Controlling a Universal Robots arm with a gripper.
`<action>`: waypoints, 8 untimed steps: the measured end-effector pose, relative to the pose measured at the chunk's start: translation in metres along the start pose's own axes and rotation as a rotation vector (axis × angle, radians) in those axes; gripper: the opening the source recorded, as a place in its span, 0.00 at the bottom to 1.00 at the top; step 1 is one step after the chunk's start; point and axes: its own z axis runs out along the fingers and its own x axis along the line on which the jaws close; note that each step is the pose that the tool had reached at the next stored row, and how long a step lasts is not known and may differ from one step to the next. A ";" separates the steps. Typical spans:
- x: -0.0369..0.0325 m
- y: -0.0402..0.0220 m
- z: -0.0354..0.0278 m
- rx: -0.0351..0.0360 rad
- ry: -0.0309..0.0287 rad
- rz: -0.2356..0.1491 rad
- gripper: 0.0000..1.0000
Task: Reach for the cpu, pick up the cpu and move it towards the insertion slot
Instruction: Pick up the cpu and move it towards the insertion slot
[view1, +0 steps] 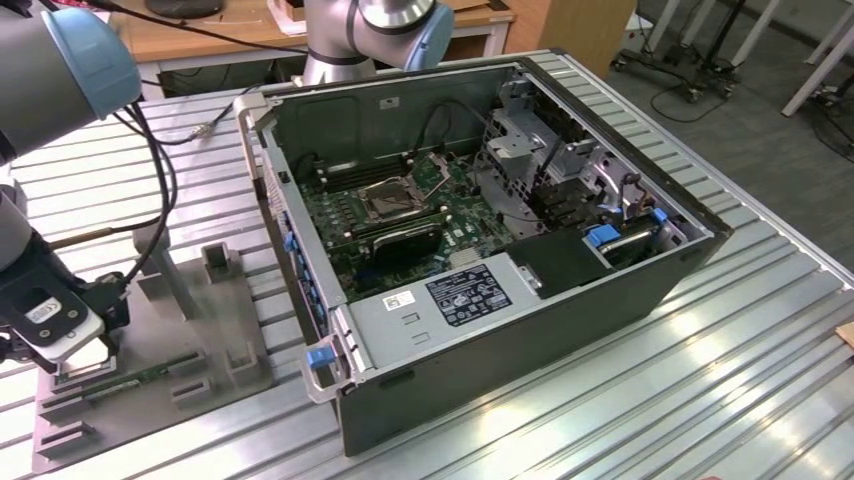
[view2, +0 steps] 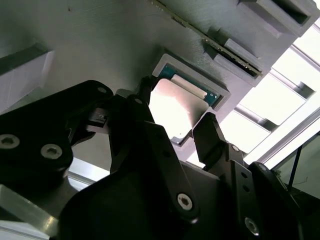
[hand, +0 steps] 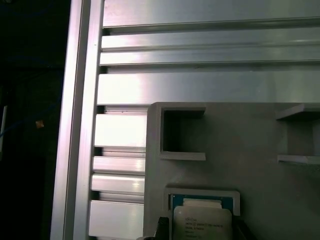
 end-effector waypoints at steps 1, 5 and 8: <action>0.0003 0.0001 0.0000 -0.0003 0.0000 0.000 0.61; 0.0005 0.0001 0.0001 -0.0006 -0.0002 0.000 0.61; 0.0006 0.0000 0.0011 -0.0006 -0.0001 0.000 0.61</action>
